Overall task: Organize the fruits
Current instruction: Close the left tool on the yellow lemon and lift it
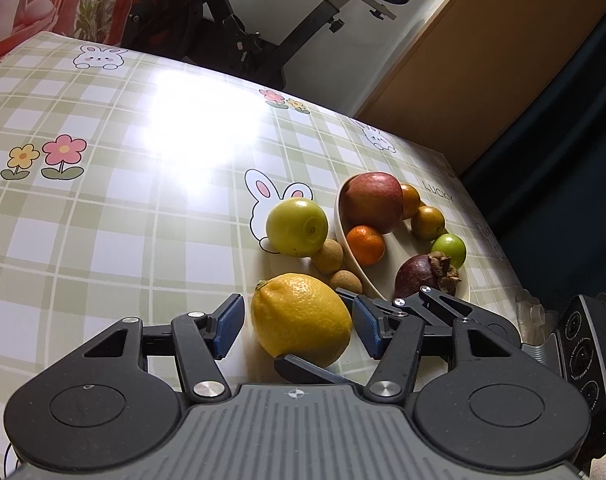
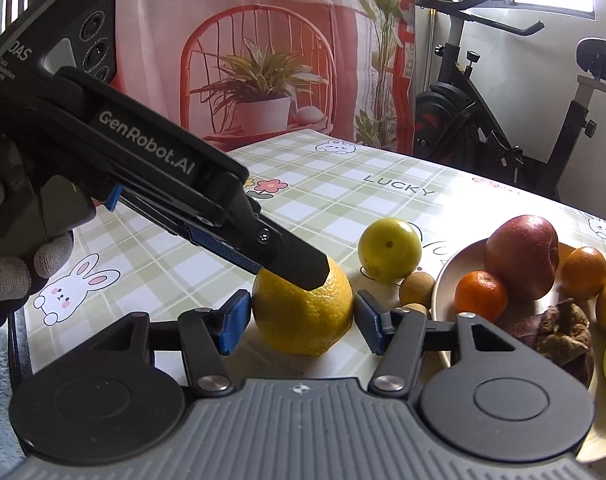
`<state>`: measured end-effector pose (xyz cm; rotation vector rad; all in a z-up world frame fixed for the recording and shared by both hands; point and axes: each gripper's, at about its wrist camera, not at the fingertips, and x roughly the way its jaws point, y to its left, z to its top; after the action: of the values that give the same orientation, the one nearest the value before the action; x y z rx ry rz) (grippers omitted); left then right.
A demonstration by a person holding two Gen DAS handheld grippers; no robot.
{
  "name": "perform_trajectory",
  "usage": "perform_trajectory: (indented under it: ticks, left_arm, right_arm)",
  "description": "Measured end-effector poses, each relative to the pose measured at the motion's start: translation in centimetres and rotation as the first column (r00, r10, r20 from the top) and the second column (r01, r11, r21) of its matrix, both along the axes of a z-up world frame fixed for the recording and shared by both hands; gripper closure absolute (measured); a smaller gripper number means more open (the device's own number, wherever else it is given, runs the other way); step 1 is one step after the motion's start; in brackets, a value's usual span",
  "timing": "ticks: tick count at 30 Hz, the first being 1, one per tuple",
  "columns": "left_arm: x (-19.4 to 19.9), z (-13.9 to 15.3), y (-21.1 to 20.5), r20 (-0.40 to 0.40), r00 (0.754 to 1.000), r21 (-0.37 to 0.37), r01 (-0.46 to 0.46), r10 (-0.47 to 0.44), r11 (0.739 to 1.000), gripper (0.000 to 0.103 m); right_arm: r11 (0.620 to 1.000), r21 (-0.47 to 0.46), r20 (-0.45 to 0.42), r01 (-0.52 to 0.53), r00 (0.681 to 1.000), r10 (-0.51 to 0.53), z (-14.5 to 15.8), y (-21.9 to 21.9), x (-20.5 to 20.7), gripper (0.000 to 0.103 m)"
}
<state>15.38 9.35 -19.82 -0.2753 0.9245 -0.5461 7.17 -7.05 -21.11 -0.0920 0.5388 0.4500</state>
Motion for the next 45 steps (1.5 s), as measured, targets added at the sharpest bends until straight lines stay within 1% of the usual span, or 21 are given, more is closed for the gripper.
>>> perform_trajectory:
  ticks: [8, 11, 13, 15, 16, 22, 26, 29, 33, 38, 40, 42, 45]
  left_arm:
    - [-0.1, -0.9, -0.5, -0.013, 1.000, -0.002, -0.008, 0.008, 1.000, 0.035]
    - [-0.3, -1.4, -0.4, -0.020, 0.999, -0.036, -0.046, 0.046, 0.998, 0.036]
    - [-0.7, -1.7, -0.5, -0.008, 0.999, -0.046, -0.052, 0.052, 0.998, 0.037]
    - [-1.1, -1.7, -0.9, 0.017, 0.999, -0.037, -0.049, 0.050, 0.998, 0.039]
    - [-1.2, -1.7, -1.1, 0.029, 0.998, -0.036, -0.046, 0.047, 0.998, 0.043]
    - [-2.1, -1.5, -1.7, 0.079, 0.995, -0.001, -0.054, 0.054, 0.999, 0.043]
    - [-2.5, -1.7, -2.1, 0.088, 0.995, 0.010, -0.036, 0.035, 0.999, 0.045]
    - [-2.6, -2.0, -2.3, 0.078, 0.997, 0.011, -0.021, 0.020, 1.000, 0.046]
    - [-2.7, -2.1, -2.3, 0.078, 0.997, 0.012, -0.021, 0.020, 1.000, 0.047]
    - [-2.9, -1.9, -2.5, 0.087, 0.996, 0.030, -0.023, 0.021, 0.999, 0.047]
    - [-3.1, -1.4, -2.8, 0.101, 0.995, 0.051, -0.017, 0.012, 0.999, 0.048]
    - [-3.4, -0.6, -3.2, 0.118, 0.993, 0.063, -0.008, 0.000, 0.998, 0.048]
    - [-3.6, 0.6, -3.7, 0.142, 0.990, 0.065, 0.002, -0.012, 0.998, 0.048]
  right_arm:
    - [0.999, 0.042, -0.004, 0.003, 1.000, -0.003, 0.0, -0.8, -0.1, 0.044]
    - [0.999, 0.050, -0.006, 0.004, 1.000, -0.004, 0.0, -0.9, -0.1, 0.044]
    - [0.998, 0.057, -0.009, 0.003, 1.000, -0.003, 0.1, -1.0, -0.1, 0.044]
    - [0.998, 0.066, -0.012, 0.002, 1.000, -0.001, 0.1, -1.1, -0.1, 0.044]
    - [0.998, 0.070, -0.014, 0.002, 1.000, -0.001, 0.1, -1.3, 0.0, 0.044]
    - [0.997, 0.080, -0.020, 0.003, 1.000, -0.001, 0.0, -1.5, 0.1, 0.043]
    - [0.997, 0.079, -0.041, 0.019, 0.999, -0.016, 0.0, -1.6, 0.4, 0.043]
    - [0.996, 0.087, -0.056, 0.033, 0.998, -0.028, -0.1, -1.7, 0.7, 0.042]
    - [0.996, 0.085, -0.065, 0.035, 0.997, -0.029, -0.1, -1.6, 0.8, 0.043]
    - [0.996, 0.082, -0.055, 0.032, 0.998, -0.028, -0.1, -1.4, 0.6, 0.043]
    - [0.996, 0.080, -0.036, 0.034, 0.999, -0.031, 0.1, -1.4, 0.2, 0.043]
    - [0.994, 0.097, -0.018, 0.042, 0.999, -0.040, 0.4, -1.7, -0.4, 0.044]
    - [0.991, 0.119, 0.002, 0.062, 0.998, -0.063, 1.6, -2.3, -0.9, 0.044]
